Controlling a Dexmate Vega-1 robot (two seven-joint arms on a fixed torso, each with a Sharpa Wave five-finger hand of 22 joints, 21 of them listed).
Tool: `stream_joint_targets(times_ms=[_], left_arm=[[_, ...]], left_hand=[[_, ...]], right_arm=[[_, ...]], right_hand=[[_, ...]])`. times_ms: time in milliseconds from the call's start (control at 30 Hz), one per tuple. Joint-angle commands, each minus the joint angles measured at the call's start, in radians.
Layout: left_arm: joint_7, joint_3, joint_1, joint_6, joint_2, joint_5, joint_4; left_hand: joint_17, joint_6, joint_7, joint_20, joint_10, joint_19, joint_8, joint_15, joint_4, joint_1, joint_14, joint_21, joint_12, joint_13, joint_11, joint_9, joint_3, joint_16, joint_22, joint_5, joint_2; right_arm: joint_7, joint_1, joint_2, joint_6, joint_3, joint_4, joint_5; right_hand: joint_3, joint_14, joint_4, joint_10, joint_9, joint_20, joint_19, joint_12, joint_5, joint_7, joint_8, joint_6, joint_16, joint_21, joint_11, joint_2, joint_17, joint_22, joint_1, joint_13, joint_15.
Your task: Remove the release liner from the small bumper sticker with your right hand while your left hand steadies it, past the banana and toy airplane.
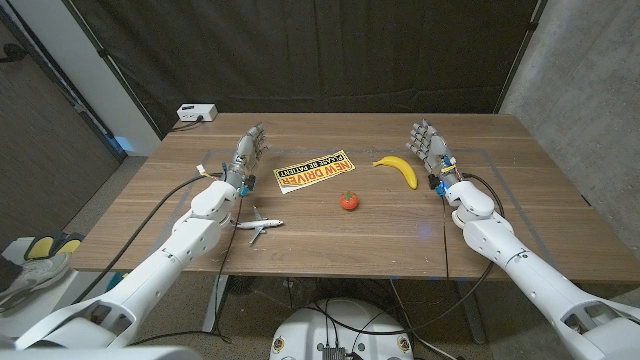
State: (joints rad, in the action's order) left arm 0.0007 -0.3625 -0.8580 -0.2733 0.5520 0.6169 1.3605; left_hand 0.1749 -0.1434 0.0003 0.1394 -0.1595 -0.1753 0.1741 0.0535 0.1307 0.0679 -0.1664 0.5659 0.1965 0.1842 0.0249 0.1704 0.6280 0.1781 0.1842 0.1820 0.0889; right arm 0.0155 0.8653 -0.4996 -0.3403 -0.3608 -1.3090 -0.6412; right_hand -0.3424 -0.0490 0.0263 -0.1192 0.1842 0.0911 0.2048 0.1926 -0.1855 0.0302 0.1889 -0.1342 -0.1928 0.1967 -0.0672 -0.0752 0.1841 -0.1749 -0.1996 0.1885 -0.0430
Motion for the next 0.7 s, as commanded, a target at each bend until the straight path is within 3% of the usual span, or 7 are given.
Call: stream_joint_targets(times_ms=[33, 200, 333, 533, 700], left_arm=[[0.055, 0.023, -0.047, 0.021, 0.065, -0.042, 0.126], [0.079, 0.03, -0.064, 0.037, 0.075, -0.046, 0.159], [0.116, 0.035, -0.079, 0.047, 0.072, -0.054, 0.185], [0.147, 0.032, -0.094, 0.067, 0.065, -0.059, 0.212], [0.152, 0.028, -0.099, 0.055, 0.051, -0.061, 0.209]], left_hand=[[0.001, -0.01, -0.001, 0.008, -0.01, -0.037, 0.007, 0.0, 0.0, -0.001, -0.008, 0.004, 0.006, 0.003, 0.001, 0.005, 0.008, 0.007, 0.005, 0.004, 0.041], [0.001, -0.009, -0.001, 0.008, -0.01, -0.036, 0.007, 0.002, 0.0, -0.001, -0.008, 0.003, 0.006, 0.003, 0.002, 0.005, 0.007, 0.007, 0.005, 0.004, 0.04], [0.002, -0.008, 0.0, 0.015, -0.01, -0.039, 0.008, 0.026, 0.001, -0.003, -0.006, 0.001, 0.006, 0.003, 0.007, 0.005, 0.006, 0.008, 0.005, 0.004, 0.037], [0.003, 0.015, 0.0, 0.034, 0.018, -0.031, 0.015, 0.06, 0.004, -0.008, 0.007, 0.0, 0.017, 0.004, 0.026, 0.006, 0.002, 0.013, 0.006, 0.003, 0.034], [0.005, 0.031, -0.003, 0.044, 0.04, -0.037, 0.019, 0.072, 0.006, -0.012, 0.017, -0.006, 0.025, 0.005, 0.038, 0.007, -0.001, 0.016, 0.007, 0.002, 0.033]], right_arm=[[-0.044, 0.013, -0.006, -0.044, -0.008, -0.023, 0.066], [-0.084, -0.02, -0.035, -0.008, -0.038, -0.038, 0.158], [-0.08, -0.059, -0.054, 0.018, -0.064, -0.034, 0.213], [-0.052, -0.129, -0.055, 0.03, -0.105, 0.003, 0.271], [-0.034, -0.186, -0.033, -0.011, -0.141, 0.058, 0.328]], right_hand=[[0.002, -0.008, -0.007, -0.011, 0.002, -0.002, 0.011, 0.006, -0.006, -0.001, 0.003, -0.006, -0.004, 0.007, 0.003, 0.017, 0.002, -0.003, -0.007, 0.001, -0.015], [0.004, -0.007, -0.015, -0.011, 0.001, -0.003, 0.011, 0.006, -0.007, -0.003, 0.003, -0.005, -0.003, 0.006, 0.003, 0.027, 0.001, -0.003, -0.011, 0.001, -0.023], [0.005, -0.006, -0.022, -0.01, 0.001, -0.001, 0.01, 0.005, -0.008, -0.003, 0.003, -0.006, -0.002, 0.005, 0.004, 0.032, 0.001, -0.003, -0.018, 0.001, -0.026], [0.003, -0.006, -0.031, -0.011, 0.001, 0.001, 0.007, 0.005, -0.01, -0.003, 0.003, -0.005, -0.002, 0.004, 0.001, 0.035, 0.0, -0.003, -0.026, 0.001, -0.031], [-0.002, -0.013, -0.044, -0.019, 0.001, 0.006, 0.008, 0.008, -0.012, -0.004, 0.006, -0.011, -0.004, 0.004, 0.0, 0.034, 0.0, -0.003, -0.041, 0.001, -0.04]])
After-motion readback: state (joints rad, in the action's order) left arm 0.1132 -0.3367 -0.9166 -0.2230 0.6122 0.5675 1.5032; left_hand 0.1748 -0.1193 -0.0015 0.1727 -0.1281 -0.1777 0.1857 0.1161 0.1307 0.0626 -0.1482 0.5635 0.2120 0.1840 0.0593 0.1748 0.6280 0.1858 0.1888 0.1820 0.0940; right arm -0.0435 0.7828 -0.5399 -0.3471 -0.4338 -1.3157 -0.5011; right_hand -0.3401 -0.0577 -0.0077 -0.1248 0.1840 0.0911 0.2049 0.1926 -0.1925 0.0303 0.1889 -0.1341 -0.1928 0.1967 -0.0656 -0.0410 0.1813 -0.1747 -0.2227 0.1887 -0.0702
